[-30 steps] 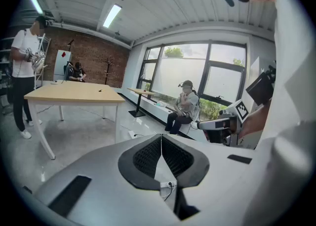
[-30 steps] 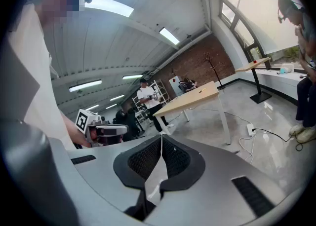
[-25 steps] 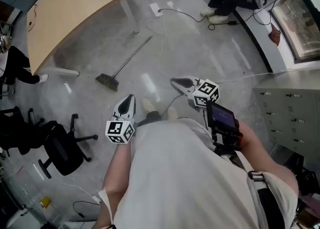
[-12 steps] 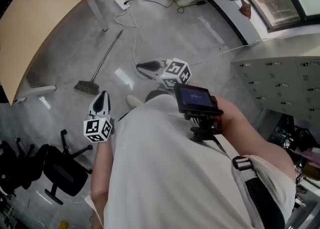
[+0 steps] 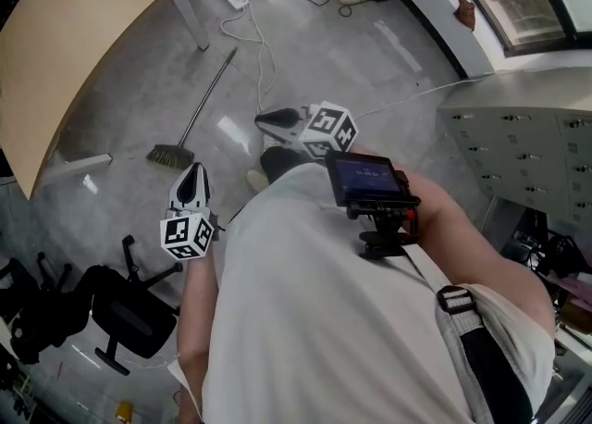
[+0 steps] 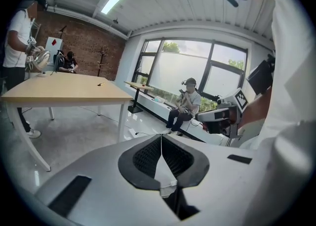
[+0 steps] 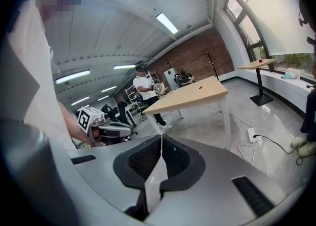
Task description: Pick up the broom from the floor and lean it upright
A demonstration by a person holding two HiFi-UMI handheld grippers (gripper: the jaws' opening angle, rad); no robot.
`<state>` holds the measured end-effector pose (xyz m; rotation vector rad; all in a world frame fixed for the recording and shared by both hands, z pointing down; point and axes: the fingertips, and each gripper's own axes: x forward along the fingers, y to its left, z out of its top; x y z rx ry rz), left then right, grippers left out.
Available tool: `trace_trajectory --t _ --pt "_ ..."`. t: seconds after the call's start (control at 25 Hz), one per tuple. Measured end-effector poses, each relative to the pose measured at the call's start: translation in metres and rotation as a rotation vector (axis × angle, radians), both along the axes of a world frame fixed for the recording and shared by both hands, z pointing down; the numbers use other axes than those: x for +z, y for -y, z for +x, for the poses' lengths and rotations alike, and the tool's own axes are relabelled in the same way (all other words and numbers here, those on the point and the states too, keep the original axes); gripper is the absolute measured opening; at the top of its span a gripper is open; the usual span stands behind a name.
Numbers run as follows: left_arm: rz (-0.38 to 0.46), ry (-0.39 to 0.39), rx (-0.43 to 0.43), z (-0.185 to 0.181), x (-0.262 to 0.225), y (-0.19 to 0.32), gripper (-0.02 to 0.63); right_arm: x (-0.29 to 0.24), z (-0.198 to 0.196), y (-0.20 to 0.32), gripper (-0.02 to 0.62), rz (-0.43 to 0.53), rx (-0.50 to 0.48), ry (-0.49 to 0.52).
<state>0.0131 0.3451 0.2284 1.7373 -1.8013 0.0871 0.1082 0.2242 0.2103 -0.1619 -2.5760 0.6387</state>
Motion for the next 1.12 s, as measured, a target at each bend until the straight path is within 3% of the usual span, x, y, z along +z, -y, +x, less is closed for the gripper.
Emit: trace_trajectory --t 0.2,0.52,0.76,0.92,1.12 --pt "-0.045 -0.007 -0.014 -0.011 0.010 0.015 0.011 0.015 -0.017 0.022 0.018 -0.031 -0.002 -0.006" --pt "-0.130 0.006 0.036 -0.030 0.026 0.062 0.011 0.050 -0.038 0.068 0.018 -0.044 -0.024 0.001" --pt "-0.187 0.089 0.038 -0.047 0.032 0.105 0.011 0.070 -0.039 0.104 0.018 -0.045 -0.018 -0.017" --pt "-0.200 0.097 0.039 -0.061 0.034 0.118 0.011 0.072 -0.045 0.115 0.018 -0.015 -0.027 -0.033" --pt "-0.209 0.095 0.102 -0.065 0.035 0.129 0.011 0.074 -0.045 0.130 0.018 -0.014 0.027 -0.036"
